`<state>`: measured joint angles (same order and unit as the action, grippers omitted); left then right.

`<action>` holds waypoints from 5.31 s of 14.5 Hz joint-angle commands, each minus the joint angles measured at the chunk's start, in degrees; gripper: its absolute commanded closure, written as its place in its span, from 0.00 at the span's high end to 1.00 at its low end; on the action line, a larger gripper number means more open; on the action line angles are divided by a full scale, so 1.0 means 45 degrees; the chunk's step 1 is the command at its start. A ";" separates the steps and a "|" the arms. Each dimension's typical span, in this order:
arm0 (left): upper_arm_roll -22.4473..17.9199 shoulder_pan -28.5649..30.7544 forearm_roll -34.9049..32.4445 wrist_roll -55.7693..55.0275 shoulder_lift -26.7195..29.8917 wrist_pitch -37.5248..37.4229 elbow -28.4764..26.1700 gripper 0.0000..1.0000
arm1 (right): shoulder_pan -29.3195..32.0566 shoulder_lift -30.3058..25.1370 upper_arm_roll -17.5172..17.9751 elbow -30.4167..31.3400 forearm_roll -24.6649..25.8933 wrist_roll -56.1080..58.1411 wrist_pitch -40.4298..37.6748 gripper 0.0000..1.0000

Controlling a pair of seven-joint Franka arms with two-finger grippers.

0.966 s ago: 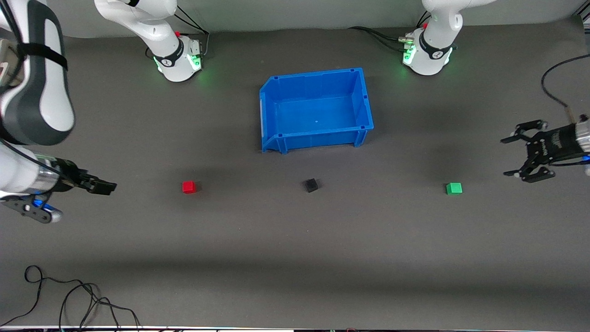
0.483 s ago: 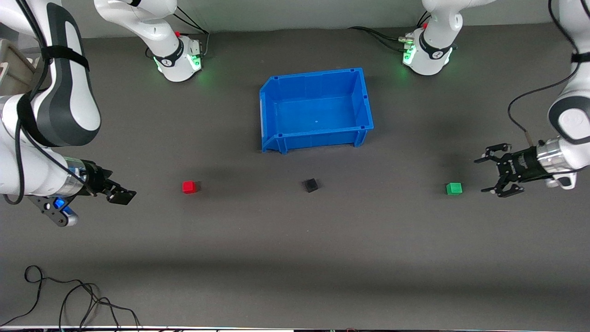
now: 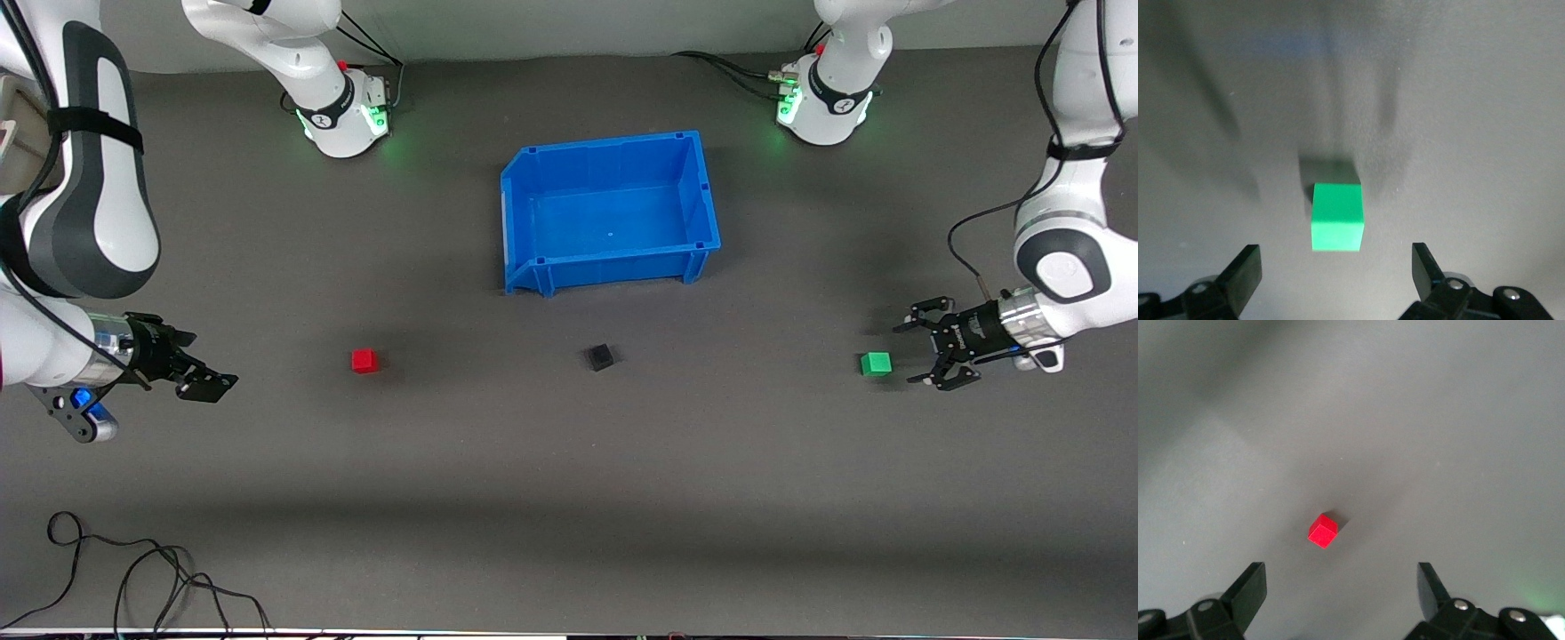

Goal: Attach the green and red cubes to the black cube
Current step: 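Lower and close the left gripper on the green cube while the right gripper descends, then grasp the red cube with the right gripper while the left gripper carries green, then carry the red cube toward the black cube with the right gripper, then press the green and red cubes against the black cube with both grippers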

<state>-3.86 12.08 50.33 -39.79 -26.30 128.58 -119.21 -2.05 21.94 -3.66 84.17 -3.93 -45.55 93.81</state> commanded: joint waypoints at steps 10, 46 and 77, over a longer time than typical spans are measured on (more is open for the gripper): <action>0.0115 -0.0067 0.1549 0.1927 -0.0680 0.0588 -0.0169 0.29 | -0.2550 0.0107 -0.0045 0.3670 0.1440 -0.9796 0.2620 1.00; 0.0173 -1.1842 0.4575 -0.8796 -0.1656 0.7168 0.1726 0.18 | -0.3584 0.0672 -0.0143 0.6616 0.1948 -1.0894 0.7566 0.20; 0.0134 -1.1923 0.3405 -0.7546 -0.3257 0.6877 0.4128 0.23 | -0.7981 0.7820 0.0521 -0.4075 -0.0650 -1.6363 0.7396 0.17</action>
<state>-2.81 -41.35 65.92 -74.12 -40.74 160.41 -101.35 -37.96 56.21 -1.56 67.79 -5.76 -118.14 127.27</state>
